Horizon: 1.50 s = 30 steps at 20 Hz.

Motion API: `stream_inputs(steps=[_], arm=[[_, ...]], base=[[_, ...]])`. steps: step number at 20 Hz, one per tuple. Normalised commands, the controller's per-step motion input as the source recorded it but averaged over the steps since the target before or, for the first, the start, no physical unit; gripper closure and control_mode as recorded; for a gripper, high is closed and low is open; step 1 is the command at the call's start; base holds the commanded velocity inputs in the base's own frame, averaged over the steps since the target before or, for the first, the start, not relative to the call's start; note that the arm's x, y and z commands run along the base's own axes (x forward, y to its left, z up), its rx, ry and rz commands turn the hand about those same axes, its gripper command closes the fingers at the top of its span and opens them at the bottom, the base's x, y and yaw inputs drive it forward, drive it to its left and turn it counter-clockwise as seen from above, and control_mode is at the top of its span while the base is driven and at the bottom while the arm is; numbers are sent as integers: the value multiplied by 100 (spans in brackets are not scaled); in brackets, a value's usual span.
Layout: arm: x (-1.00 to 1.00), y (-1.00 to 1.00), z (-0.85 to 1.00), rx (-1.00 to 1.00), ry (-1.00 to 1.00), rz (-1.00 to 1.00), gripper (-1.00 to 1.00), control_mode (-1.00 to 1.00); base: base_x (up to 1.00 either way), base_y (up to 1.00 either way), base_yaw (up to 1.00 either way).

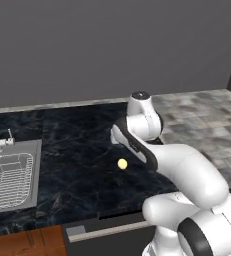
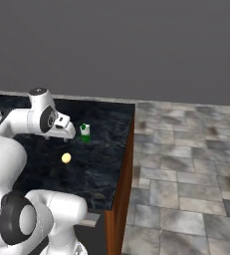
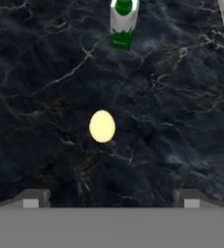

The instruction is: Gather the eggs and milk located in the vicinity of the sink area and place them right next to the bowl.

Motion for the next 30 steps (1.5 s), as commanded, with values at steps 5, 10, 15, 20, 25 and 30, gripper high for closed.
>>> stream_inputs(steps=[5, 10, 15, 20, 25, 30], arm=[[31, 1, -36, 0, 0, 0, -100, -100], [33, 1, -43, 0, 0, 0, -100, -100], [34, 1, -40, 0, 1, 0, -100, -100], [19, 14, -26, 0, 5, 0, -100, -100], [0, 16, -19, 0, 8, 0, -100, -100], [0, 0, -31, 0, 11, 0, -100, -100]], base=[[0, 0, 0], [0, 0, 0], [0, 0, 0], [0, 0, 0], [0, 0, 0], [0, 0, 0]])
